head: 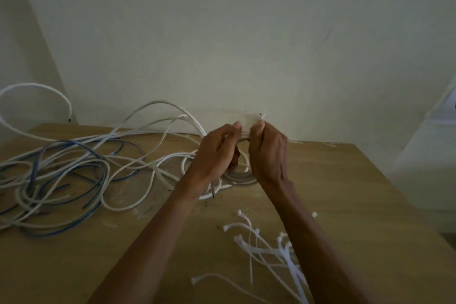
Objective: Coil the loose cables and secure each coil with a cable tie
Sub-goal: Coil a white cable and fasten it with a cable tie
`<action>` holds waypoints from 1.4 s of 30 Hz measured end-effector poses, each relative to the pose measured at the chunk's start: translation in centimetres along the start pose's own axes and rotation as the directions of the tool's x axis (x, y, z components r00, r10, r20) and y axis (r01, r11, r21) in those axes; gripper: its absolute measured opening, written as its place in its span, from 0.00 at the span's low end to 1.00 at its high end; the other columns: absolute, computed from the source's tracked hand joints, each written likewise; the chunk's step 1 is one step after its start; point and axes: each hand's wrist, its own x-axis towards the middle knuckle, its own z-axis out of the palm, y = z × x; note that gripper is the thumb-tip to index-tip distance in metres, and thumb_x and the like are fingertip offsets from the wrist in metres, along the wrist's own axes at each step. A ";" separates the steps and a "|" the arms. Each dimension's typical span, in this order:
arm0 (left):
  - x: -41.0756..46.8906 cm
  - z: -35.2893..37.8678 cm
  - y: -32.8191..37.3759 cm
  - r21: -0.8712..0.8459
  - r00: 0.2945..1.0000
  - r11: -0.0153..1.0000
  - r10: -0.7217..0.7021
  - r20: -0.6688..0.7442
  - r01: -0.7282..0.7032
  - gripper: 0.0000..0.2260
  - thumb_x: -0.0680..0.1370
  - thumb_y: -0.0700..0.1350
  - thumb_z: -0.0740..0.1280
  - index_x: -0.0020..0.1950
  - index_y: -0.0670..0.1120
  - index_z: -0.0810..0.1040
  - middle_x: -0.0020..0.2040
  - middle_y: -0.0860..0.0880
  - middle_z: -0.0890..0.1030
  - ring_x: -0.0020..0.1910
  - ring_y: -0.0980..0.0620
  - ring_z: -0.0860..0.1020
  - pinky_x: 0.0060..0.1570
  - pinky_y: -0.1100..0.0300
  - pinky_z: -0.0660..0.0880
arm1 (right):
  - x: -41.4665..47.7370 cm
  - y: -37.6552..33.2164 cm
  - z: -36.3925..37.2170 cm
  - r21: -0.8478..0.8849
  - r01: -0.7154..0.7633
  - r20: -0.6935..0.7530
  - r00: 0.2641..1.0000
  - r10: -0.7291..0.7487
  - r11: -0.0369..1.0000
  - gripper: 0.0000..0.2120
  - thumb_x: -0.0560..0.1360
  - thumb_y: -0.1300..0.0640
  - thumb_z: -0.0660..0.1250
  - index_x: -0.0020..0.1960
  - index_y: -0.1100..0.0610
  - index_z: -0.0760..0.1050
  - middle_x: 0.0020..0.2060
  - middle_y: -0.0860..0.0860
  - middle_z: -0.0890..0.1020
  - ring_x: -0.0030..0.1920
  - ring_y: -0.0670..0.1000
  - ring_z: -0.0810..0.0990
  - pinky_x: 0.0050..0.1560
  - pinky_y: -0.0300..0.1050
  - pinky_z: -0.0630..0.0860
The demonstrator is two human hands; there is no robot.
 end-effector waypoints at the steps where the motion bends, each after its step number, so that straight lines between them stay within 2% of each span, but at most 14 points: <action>1: -0.2 0.3 0.0 0.002 1.000 1.000 -0.003 0.017 0.002 0.23 0.86 0.56 0.55 0.42 0.44 0.79 0.27 0.48 0.76 0.27 0.51 0.78 0.32 0.60 0.74 | 0.1 0.4 -0.1 -0.006 -0.032 -0.027 0.999 0.032 0.999 0.19 0.84 0.57 0.52 0.34 0.53 0.64 0.26 0.48 0.68 0.26 0.47 0.65 0.29 0.42 0.57; 5: -0.4 2.5 -0.3 -0.157 0.984 0.975 -0.169 -0.061 0.157 0.29 0.85 0.61 0.53 0.37 0.43 0.79 0.24 0.50 0.74 0.26 0.49 0.80 0.35 0.54 0.78 | -0.3 1.3 -0.3 -0.009 -0.177 -0.037 0.984 0.177 0.984 0.21 0.84 0.61 0.54 0.32 0.54 0.63 0.24 0.44 0.65 0.25 0.41 0.61 0.26 0.34 0.57; 8: -0.6 4.1 -0.6 -0.224 0.957 0.946 -0.264 -0.121 0.233 0.32 0.86 0.60 0.51 0.40 0.40 0.82 0.21 0.52 0.70 0.21 0.54 0.72 0.31 0.58 0.71 | -0.8 1.9 -0.7 0.030 -0.320 -0.022 0.947 0.321 0.947 0.23 0.85 0.61 0.52 0.31 0.57 0.63 0.23 0.46 0.65 0.24 0.44 0.61 0.29 0.44 0.57; 11: -0.6 4.8 -1.1 -0.072 0.960 0.981 -0.192 -0.203 0.181 0.30 0.86 0.58 0.50 0.33 0.46 0.79 0.20 0.51 0.73 0.22 0.53 0.74 0.32 0.55 0.72 | -1.4 2.2 -1.2 0.060 -0.363 0.015 0.932 0.363 0.930 0.25 0.85 0.57 0.51 0.32 0.64 0.69 0.25 0.55 0.72 0.26 0.48 0.66 0.32 0.51 0.63; 15: -0.3 4.7 -1.9 0.085 0.970 0.990 -0.091 -0.224 0.112 0.29 0.87 0.51 0.51 0.28 0.47 0.75 0.21 0.53 0.73 0.22 0.56 0.73 0.32 0.58 0.69 | -1.7 4.1 -4.3 0.253 -0.513 0.399 0.828 0.395 0.820 0.28 0.87 0.47 0.49 0.44 0.63 0.78 0.32 0.59 0.80 0.31 0.52 0.78 0.32 0.47 0.75; 17: -0.3 4.3 -2.3 0.088 0.972 0.989 -0.096 -0.213 0.117 0.29 0.87 0.48 0.53 0.29 0.43 0.76 0.19 0.54 0.72 0.20 0.59 0.72 0.30 0.57 0.69 | -2.1 7.1 -6.4 -0.057 -0.544 0.457 0.731 0.507 0.837 0.26 0.84 0.40 0.53 0.50 0.60 0.77 0.40 0.59 0.83 0.40 0.57 0.84 0.41 0.52 0.79; 19: -0.4 4.0 -2.5 0.081 0.973 0.988 -0.111 -0.204 0.130 0.27 0.85 0.48 0.54 0.31 0.38 0.77 0.19 0.54 0.72 0.21 0.58 0.72 0.30 0.51 0.73 | -3.2 10.0 -8.3 -0.597 -0.322 0.448 0.626 0.638 0.735 0.26 0.80 0.34 0.60 0.46 0.58 0.77 0.43 0.58 0.84 0.47 0.60 0.83 0.46 0.50 0.77; 23: -0.3 3.9 -2.9 0.121 0.976 0.983 -0.111 -0.186 0.135 0.23 0.82 0.49 0.53 0.29 0.47 0.75 0.20 0.52 0.72 0.23 0.50 0.74 0.32 0.45 0.77 | -4.8 10.9 -8.4 -0.776 -0.145 0.499 0.454 0.738 0.614 0.25 0.69 0.33 0.74 0.41 0.56 0.78 0.39 0.52 0.82 0.43 0.56 0.82 0.40 0.45 0.72; 26: -0.2 3.7 -3.2 0.080 0.973 0.988 -0.117 -0.197 0.135 0.18 0.79 0.53 0.53 0.41 0.45 0.76 0.28 0.46 0.73 0.30 0.42 0.75 0.36 0.37 0.77 | -4.8 10.2 -7.4 -0.725 -0.161 0.534 0.483 0.694 0.670 0.13 0.70 0.46 0.78 0.46 0.54 0.84 0.44 0.52 0.85 0.48 0.55 0.84 0.46 0.46 0.77; 29: -0.3 2.8 -3.7 0.072 0.972 0.989 -0.112 -0.204 0.129 0.13 0.83 0.49 0.54 0.50 0.44 0.75 0.31 0.50 0.72 0.29 0.50 0.72 0.35 0.40 0.76 | -4.1 9.3 -7.3 -0.494 -0.317 0.533 0.625 0.570 0.810 0.06 0.74 0.51 0.75 0.40 0.52 0.83 0.37 0.50 0.85 0.39 0.52 0.85 0.44 0.51 0.82; 32: -0.2 1.5 -4.0 0.039 0.983 0.995 -0.085 -0.165 0.093 0.11 0.83 0.48 0.54 0.47 0.48 0.73 0.29 0.54 0.71 0.25 0.55 0.68 0.29 0.53 0.68 | -1.6 7.8 -7.8 -0.090 -0.419 0.260 0.866 0.427 0.904 0.05 0.76 0.56 0.73 0.43 0.54 0.80 0.32 0.48 0.83 0.30 0.49 0.83 0.37 0.52 0.82; 34: -0.2 1.0 -3.8 -0.039 0.991 0.993 -0.114 -0.076 0.111 0.11 0.85 0.44 0.53 0.48 0.45 0.73 0.26 0.54 0.67 0.22 0.56 0.64 0.25 0.60 0.62 | 0.4 6.4 -7.8 0.081 -0.350 0.030 0.937 0.349 0.933 0.05 0.78 0.58 0.72 0.44 0.54 0.77 0.33 0.47 0.82 0.31 0.49 0.83 0.36 0.48 0.81; 36: -0.4 0.8 -3.2 -0.087 0.990 0.987 -0.133 0.036 0.136 0.11 0.86 0.40 0.51 0.50 0.44 0.72 0.24 0.53 0.63 0.21 0.55 0.59 0.23 0.63 0.58 | 1.8 5.1 -7.2 0.215 -0.319 0.021 0.946 0.322 0.923 0.03 0.78 0.61 0.71 0.46 0.57 0.78 0.34 0.49 0.83 0.33 0.50 0.84 0.37 0.49 0.82; 42: -1.0 1.8 -1.6 -0.010 0.986 0.999 -0.046 0.159 0.048 0.11 0.87 0.49 0.54 0.55 0.45 0.74 0.22 0.54 0.66 0.19 0.57 0.63 0.23 0.63 0.61 | 1.6 2.5 -5.2 0.327 -0.363 0.412 0.886 0.214 0.872 0.03 0.77 0.64 0.72 0.48 0.62 0.79 0.35 0.53 0.85 0.32 0.47 0.80 0.35 0.38 0.76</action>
